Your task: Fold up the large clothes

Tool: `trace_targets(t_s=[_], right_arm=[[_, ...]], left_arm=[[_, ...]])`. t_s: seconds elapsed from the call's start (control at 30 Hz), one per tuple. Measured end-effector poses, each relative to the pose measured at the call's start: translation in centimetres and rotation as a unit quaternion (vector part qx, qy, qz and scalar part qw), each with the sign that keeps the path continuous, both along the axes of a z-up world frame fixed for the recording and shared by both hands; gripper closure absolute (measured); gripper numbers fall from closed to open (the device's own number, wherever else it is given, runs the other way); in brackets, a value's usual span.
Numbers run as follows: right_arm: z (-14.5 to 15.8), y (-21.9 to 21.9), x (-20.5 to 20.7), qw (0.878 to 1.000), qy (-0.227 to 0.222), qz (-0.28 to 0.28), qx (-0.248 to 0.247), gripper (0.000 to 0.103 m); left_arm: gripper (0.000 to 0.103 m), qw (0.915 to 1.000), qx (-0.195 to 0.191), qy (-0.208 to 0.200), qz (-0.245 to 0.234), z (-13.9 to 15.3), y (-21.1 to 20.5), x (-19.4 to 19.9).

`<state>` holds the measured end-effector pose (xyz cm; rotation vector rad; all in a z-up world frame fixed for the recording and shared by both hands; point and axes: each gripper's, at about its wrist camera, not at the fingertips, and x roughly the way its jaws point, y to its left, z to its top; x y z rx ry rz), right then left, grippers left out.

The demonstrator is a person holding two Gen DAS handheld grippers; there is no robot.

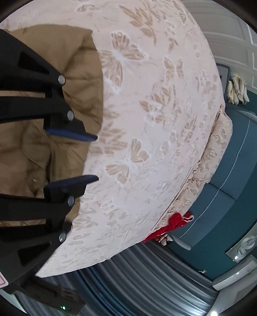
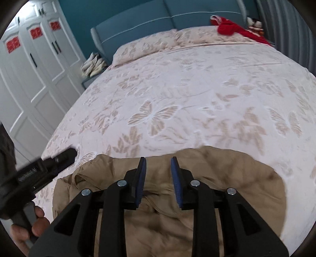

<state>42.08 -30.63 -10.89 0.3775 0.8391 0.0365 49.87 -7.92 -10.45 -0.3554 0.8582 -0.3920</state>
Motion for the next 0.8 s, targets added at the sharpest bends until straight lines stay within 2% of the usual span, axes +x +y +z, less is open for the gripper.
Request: trace_targets(t_s=[0.07, 0.17, 0.23, 0.37, 0.5, 0.8], right_arm=[[-2.1, 0.9, 1.1, 1.0, 0.024, 0.008, 0.011, 0.077], [-4.9, 2.0, 1.5, 0.999, 0.046, 0.006, -0.007, 0.08], [-6.7, 1.6, 1.5, 0.998, 0.055, 0.002, 0.006, 0.082], [-7.6, 1.1, 1.3, 0.998, 0.053, -0.001, 0.019, 0.084], [-8.2, 1.8, 1.3, 0.999, 0.05, 0.003, -0.005, 0.085], [-9.1, 2.0, 1.2, 0.999, 0.032, -0.002, -0.014, 0.085]], left_arm=[[0.069, 0.9995, 0.023, 0.018, -0.012, -1.9, -1.8, 0.4], [0.071, 0.996, 0.072, 0.05, -0.018, -6.0, -3.7, 0.5], [0.071, 0.996, 0.075, 0.046, -0.015, -7.7, -3.9, 0.3], [0.073, 0.9933, 0.113, 0.016, -0.016, -8.1, -4.7, -0.2], [0.078, 0.9913, 0.131, 0.004, -0.01, -8.9, -4.9, -0.5], [0.078, 0.9931, 0.117, -0.007, -0.005, -10.0, -4.6, -0.3]])
